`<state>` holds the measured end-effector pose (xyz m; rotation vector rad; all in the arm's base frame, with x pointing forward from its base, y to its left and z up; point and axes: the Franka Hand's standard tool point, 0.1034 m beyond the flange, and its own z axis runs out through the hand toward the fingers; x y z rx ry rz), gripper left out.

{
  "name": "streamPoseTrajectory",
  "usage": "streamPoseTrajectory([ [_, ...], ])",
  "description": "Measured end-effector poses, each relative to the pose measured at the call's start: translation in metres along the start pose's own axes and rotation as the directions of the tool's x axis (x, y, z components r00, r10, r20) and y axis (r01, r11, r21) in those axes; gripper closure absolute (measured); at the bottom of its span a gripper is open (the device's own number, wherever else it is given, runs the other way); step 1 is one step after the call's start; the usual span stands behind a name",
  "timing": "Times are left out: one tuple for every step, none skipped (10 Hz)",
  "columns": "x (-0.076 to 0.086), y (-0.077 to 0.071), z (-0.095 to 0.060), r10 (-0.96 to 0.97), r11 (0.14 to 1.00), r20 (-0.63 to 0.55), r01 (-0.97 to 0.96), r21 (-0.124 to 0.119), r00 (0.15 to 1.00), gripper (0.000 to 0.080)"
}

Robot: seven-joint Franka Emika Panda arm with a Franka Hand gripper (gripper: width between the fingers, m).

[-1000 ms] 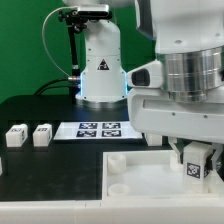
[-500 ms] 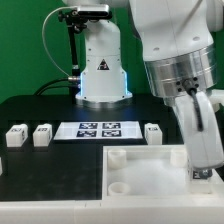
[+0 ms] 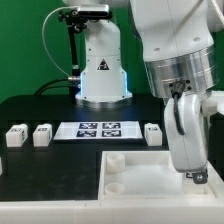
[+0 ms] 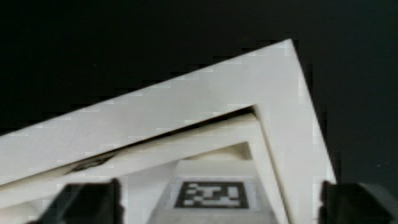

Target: Assemble one leg

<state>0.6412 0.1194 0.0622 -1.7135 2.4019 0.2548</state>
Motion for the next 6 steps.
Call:
streamPoseTrajectory([
  [0.000,0.000,0.000,-0.001,1.000,0.000,0.001,0.000,1.000,0.0180],
  [-0.001,0.001,-0.001,-0.009,1.000,0.001,0.009,0.000,1.000,0.0180],
  [-0.006,0.009,-0.007,-0.043,0.999,0.004,0.043,-0.002,0.999,0.0155],
  [-0.012,0.018,-0.021,-0.060,0.998,0.010,0.060,0.002,0.998,0.0151],
  [-0.019,0.022,-0.036,-0.075,0.997,0.018,0.075,0.006,0.997,0.0151],
  [-0.016,0.022,-0.033,-0.078,0.997,0.015,0.078,0.003,0.997,0.0150],
])
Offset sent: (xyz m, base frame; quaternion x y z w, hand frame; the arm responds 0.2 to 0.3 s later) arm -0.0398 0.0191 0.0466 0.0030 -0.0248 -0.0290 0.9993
